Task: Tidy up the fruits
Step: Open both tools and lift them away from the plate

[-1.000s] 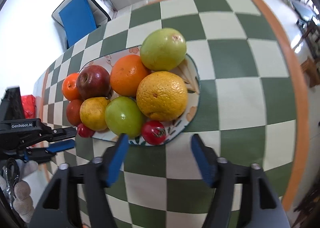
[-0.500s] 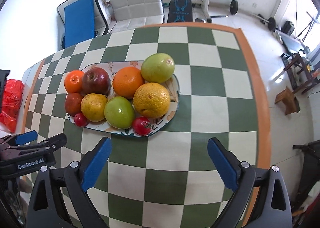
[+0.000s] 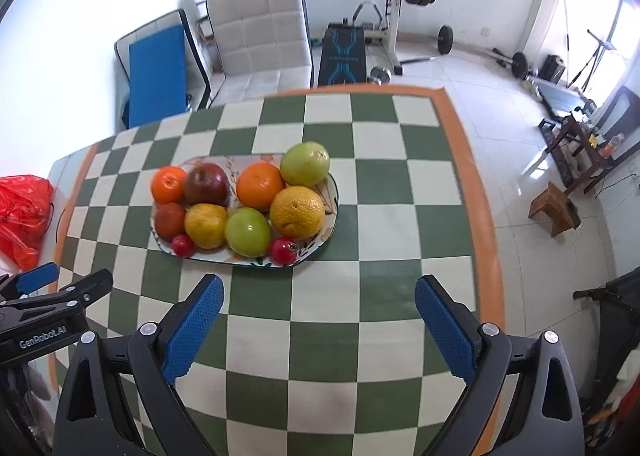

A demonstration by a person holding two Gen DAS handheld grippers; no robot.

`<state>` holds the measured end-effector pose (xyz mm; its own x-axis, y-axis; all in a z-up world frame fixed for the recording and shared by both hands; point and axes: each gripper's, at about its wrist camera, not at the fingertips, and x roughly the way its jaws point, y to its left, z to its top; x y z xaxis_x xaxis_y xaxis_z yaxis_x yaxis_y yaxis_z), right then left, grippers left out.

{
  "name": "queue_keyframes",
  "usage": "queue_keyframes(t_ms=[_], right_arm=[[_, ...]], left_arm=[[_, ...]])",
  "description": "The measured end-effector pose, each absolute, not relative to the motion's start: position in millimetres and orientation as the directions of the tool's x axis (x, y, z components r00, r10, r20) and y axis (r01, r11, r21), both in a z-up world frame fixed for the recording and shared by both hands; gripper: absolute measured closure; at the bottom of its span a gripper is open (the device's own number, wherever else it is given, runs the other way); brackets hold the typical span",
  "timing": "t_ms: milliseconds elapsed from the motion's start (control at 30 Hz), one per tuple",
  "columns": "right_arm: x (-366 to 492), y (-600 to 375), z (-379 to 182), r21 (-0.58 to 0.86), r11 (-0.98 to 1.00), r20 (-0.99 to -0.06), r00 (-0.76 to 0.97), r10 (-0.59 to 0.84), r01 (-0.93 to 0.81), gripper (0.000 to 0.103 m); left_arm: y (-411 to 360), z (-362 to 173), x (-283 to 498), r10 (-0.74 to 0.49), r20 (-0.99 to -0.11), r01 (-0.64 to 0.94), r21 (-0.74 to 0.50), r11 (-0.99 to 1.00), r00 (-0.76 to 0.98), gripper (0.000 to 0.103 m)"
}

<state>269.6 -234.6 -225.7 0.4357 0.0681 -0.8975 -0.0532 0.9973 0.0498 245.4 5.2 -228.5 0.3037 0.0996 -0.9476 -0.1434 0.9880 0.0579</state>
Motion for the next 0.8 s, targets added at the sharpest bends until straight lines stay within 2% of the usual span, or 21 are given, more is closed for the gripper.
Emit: queue_keyframes(t_ms=[500, 800], right_arm=[[158, -239, -96, 0.046, 0.998, -0.798, 0.599, 0.068, -0.052, 0.004], [80, -233, -35, 0.048, 0.995, -0.754, 0.65, 0.094, -0.088, 0.004]], left_arm=[[1, -104, 149, 0.068, -0.851, -0.117, 0.007, 0.993, 0.521, 0.008], [-6, -61, 92, 0.044, -0.811, -0.082, -0.005, 0.997, 0.583, 0.008]])
